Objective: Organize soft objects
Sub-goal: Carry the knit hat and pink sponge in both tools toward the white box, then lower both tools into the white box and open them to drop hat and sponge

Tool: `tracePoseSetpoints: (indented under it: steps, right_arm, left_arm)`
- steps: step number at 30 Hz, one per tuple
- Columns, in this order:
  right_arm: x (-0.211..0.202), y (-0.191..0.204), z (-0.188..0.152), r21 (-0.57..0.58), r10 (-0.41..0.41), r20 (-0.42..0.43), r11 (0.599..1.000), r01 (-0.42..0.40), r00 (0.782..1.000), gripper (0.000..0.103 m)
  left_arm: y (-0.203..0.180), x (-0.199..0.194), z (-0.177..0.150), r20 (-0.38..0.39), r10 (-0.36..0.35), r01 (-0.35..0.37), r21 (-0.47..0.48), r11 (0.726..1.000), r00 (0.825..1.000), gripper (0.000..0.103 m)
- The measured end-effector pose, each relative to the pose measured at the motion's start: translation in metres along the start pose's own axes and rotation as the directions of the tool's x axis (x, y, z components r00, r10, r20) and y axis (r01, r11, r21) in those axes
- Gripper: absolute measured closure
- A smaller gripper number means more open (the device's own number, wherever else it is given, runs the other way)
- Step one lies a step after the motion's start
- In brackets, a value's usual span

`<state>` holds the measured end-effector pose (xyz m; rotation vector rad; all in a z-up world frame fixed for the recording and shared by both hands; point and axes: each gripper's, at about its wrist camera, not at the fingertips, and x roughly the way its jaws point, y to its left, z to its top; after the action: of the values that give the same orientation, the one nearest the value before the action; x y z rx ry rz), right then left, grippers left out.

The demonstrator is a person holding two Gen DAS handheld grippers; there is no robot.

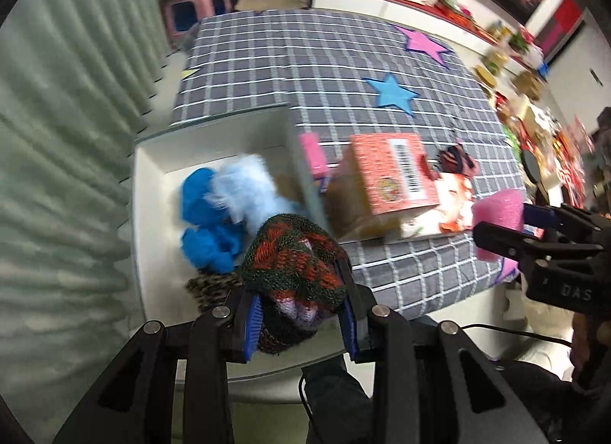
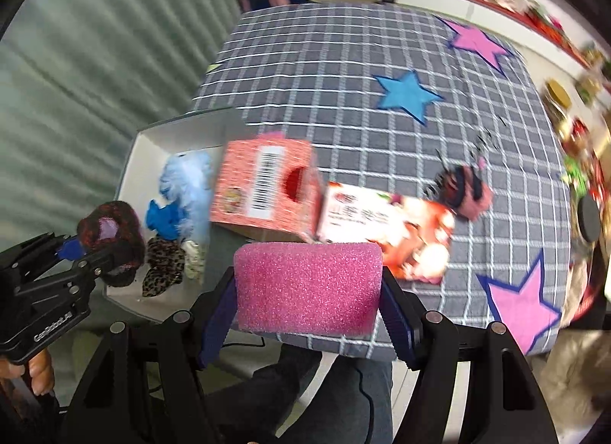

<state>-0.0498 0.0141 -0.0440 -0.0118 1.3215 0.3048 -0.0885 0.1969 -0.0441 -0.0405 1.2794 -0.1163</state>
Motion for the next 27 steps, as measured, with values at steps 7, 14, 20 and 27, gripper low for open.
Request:
tracePoseSetpoints:
  steps: [7,14,20,27]
  right_arm:
    - [0.006,0.045,0.015,-0.156,0.013,-0.009,0.988,-0.014,1.000,0.032]
    - [0.018,0.083,0.023,-0.282,0.020,-0.045,0.959,-0.032,0.999,0.032]
    - [0.029,0.106,0.030,-0.356,0.027,-0.066,0.933,-0.049,0.997,0.032]
    - [0.035,0.137,0.036,-0.430,0.042,-0.077,0.900,-0.071,0.996,0.032]
  left_arm:
    - [0.037,0.008,-0.017,-0.022,0.041,-0.043,-0.097,0.994,0.999,0.066]
    - [0.064,0.020,-0.036,-0.053,0.044,-0.054,-0.198,0.979,0.998,0.066]
    - [0.076,0.026,-0.045,-0.080,0.053,-0.072,-0.248,0.966,0.995,0.066]
    - [0.082,0.034,-0.048,-0.103,0.060,-0.086,-0.273,0.958,0.993,0.066]
